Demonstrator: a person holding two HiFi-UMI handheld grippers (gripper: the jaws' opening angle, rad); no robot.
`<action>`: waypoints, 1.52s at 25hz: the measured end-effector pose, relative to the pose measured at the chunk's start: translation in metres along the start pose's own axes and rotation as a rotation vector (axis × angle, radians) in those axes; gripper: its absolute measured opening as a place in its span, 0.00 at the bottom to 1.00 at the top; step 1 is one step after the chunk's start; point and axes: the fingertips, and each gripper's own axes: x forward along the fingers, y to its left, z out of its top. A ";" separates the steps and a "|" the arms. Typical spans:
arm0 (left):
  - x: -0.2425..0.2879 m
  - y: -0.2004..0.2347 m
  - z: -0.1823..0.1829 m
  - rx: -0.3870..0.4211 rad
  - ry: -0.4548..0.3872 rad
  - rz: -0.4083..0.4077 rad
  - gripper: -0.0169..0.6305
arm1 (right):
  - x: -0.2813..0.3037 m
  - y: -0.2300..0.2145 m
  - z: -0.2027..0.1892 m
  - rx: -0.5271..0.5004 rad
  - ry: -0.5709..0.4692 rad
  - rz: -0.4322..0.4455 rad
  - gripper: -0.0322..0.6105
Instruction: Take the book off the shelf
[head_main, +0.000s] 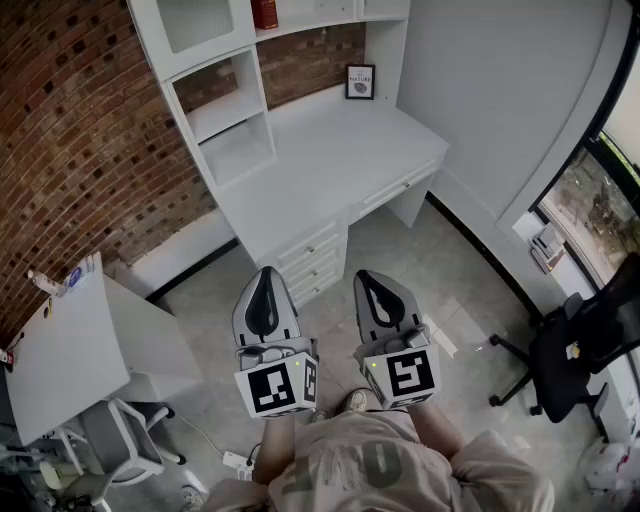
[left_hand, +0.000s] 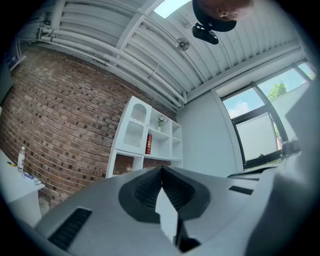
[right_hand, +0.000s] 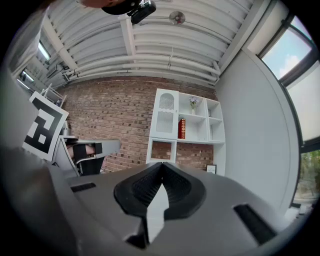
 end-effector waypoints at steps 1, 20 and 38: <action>0.000 -0.001 -0.001 0.001 0.000 -0.002 0.05 | -0.001 -0.003 -0.001 -0.005 0.001 -0.007 0.07; 0.015 -0.037 -0.018 0.015 0.012 0.002 0.05 | -0.026 -0.068 -0.022 0.028 -0.011 -0.058 0.07; 0.121 -0.069 -0.047 0.015 -0.007 -0.043 0.05 | 0.040 -0.145 -0.036 -0.026 -0.041 -0.074 0.07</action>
